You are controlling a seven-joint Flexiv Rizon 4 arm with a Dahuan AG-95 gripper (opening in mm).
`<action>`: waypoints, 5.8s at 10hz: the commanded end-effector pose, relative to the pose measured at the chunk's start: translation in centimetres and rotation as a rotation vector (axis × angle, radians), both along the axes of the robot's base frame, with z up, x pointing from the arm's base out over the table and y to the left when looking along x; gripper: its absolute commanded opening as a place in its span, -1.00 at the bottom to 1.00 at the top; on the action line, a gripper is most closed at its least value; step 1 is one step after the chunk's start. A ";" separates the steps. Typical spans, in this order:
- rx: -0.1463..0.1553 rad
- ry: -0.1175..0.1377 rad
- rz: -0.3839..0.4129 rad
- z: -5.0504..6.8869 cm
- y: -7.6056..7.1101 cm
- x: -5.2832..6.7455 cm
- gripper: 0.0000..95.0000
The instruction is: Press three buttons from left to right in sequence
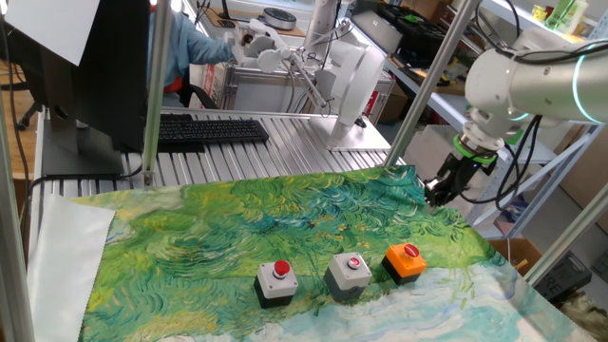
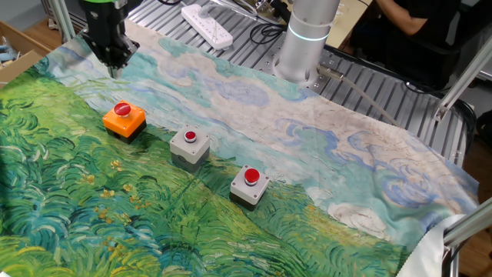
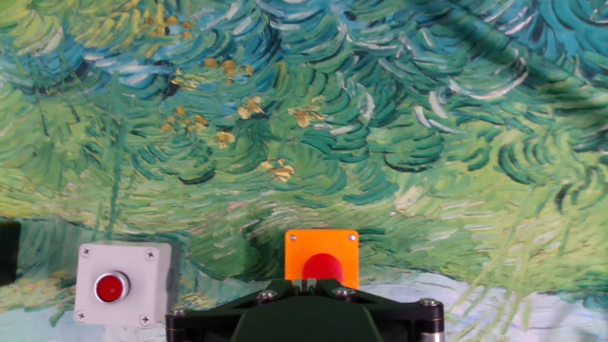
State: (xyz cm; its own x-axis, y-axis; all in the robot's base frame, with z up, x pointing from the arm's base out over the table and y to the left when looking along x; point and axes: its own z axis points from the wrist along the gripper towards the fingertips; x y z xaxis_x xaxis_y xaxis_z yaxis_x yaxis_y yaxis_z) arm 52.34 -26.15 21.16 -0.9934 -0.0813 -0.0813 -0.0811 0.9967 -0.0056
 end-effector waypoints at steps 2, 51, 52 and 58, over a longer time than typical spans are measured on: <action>0.015 0.002 -0.004 0.2 0.0 0.0 -1.00; 0.015 0.006 -0.043 0.6 1.2 -2.5 -1.00; 0.016 0.005 -0.051 0.6 1.2 -2.5 -1.00; 0.013 0.003 -0.060 0.6 1.2 -2.5 -1.00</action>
